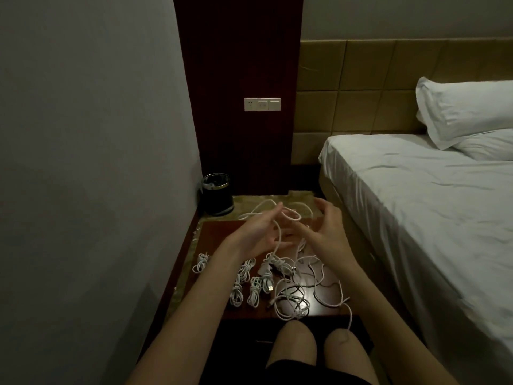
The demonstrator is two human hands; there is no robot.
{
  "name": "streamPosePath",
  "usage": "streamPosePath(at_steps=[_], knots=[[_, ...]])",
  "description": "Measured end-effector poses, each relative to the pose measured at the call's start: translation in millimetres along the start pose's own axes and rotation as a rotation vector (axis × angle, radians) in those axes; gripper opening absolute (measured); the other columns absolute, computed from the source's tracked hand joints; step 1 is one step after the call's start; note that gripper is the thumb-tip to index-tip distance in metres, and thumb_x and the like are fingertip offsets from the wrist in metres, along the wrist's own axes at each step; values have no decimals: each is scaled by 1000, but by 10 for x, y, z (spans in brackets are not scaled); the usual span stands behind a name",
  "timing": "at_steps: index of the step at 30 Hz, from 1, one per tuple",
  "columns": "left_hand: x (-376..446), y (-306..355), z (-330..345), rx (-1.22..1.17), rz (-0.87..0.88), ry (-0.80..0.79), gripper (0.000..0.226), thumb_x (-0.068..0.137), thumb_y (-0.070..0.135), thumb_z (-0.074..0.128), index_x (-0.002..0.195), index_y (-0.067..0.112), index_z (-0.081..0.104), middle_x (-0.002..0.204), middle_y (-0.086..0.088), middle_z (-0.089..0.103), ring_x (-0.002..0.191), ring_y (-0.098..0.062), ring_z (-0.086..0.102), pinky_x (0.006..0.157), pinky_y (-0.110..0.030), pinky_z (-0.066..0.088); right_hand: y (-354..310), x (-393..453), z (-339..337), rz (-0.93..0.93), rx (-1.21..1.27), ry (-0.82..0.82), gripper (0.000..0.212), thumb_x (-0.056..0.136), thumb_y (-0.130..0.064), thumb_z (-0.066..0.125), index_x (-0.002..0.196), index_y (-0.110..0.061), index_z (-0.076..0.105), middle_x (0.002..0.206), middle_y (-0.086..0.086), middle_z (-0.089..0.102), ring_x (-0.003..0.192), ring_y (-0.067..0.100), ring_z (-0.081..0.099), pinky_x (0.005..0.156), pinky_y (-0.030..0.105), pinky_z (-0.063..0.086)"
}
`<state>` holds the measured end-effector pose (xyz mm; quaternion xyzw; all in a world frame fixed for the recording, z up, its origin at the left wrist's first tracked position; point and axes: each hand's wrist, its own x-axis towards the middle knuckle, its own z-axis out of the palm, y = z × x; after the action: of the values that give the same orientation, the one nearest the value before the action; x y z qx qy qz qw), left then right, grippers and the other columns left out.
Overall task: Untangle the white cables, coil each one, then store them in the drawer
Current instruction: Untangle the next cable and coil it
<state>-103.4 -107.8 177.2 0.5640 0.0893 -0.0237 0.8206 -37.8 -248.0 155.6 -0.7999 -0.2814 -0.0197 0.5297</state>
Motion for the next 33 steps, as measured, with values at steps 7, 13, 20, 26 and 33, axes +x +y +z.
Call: streamPosePath(at_steps=[7, 13, 20, 26, 33], knots=[[-220, -28, 154, 343, -73, 11, 39, 102, 43, 37, 104, 14, 63, 83, 0, 69, 59, -6, 64, 43, -15, 42, -51, -60, -8, -199, -128, -11, 22, 87, -26, 69, 106, -17, 68, 107, -4, 58, 110, 21, 54, 89, 28, 42], [-357, 9, 153, 512, -71, -147, 41, 102, 45, 34, 85, 15, 57, 55, 10, 41, 42, -3, 24, 37, -14, 16, -163, -202, -104, -217, 187, -203, 32, 92, -1, 53, 115, -21, 65, 124, -4, 60, 114, 11, 59, 90, 24, 50], [-643, 159, 223, 723, 75, -189, 37, 103, 31, 40, 73, 13, 51, 53, 4, 33, 42, -7, 27, 41, -17, 21, -266, -388, -115, -206, 263, -356, 21, 101, -15, 42, 109, -19, 62, 101, -4, 66, 90, -1, 62, 80, 16, 47], [-769, 12, 159, 216, 355, 36, 34, 94, 33, 48, 66, 14, 47, 54, 7, 45, 50, -6, 43, 46, -15, 36, -287, -573, -116, -101, 491, -257, 16, 98, -12, 51, 93, -9, 66, 70, 9, 55, 58, 13, 53, 57, 22, 46], [-818, -452, 363, -330, 303, -67, 46, 99, 46, 34, 97, 6, 57, 130, -14, 62, 120, -26, 60, 97, -41, 50, -265, -829, -27, -170, 307, -61, 11, 91, -17, 66, 86, -12, 75, 76, 5, 73, 71, 21, 70, 64, 33, 55]])
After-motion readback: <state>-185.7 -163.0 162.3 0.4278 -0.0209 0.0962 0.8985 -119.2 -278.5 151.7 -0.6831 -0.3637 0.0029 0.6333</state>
